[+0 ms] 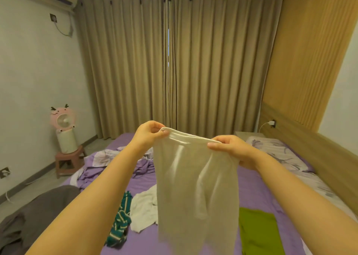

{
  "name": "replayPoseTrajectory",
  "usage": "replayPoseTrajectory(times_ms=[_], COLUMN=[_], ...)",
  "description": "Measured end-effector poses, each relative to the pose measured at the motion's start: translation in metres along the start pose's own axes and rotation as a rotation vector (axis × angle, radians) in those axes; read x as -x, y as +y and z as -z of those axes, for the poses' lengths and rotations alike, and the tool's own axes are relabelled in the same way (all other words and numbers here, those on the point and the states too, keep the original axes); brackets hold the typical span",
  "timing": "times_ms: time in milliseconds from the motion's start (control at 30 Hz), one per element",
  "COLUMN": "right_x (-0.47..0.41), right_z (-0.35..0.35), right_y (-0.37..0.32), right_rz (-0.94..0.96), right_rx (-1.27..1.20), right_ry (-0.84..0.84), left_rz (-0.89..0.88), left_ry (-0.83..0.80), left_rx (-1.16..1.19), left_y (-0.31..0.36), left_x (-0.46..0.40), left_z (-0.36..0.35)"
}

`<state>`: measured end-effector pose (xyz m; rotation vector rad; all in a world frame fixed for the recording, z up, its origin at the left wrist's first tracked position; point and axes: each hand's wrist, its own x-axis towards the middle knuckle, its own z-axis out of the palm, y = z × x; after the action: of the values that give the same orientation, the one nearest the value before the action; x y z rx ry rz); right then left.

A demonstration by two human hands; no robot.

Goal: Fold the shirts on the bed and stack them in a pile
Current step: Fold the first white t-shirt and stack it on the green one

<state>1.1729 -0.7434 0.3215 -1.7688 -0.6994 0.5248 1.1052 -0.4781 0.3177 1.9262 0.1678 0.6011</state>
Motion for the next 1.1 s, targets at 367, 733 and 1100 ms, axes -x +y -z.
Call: replayPoseTrajectory(times_ms=[367,733,1100], right_x=[-0.025,-0.032,-0.018], right_z=[-0.002,0.005,0.02], right_y=[-0.017,-0.026,-0.008], right_rz=[0.03,0.176,-0.023], right_rx=[-0.097,0.441,0.041], right_ry=[0.343,0.636,0.621], left_rz=[0.06,0.263,0.052], left_ry=[-0.163,-0.209,-0.642], left_rx=[0.026,0.26,0.192], left_y=[-0.019,-0.024,-0.009], left_x=[-0.014,-0.02,-0.022], left_z=[0.011,-0.017,0.026])
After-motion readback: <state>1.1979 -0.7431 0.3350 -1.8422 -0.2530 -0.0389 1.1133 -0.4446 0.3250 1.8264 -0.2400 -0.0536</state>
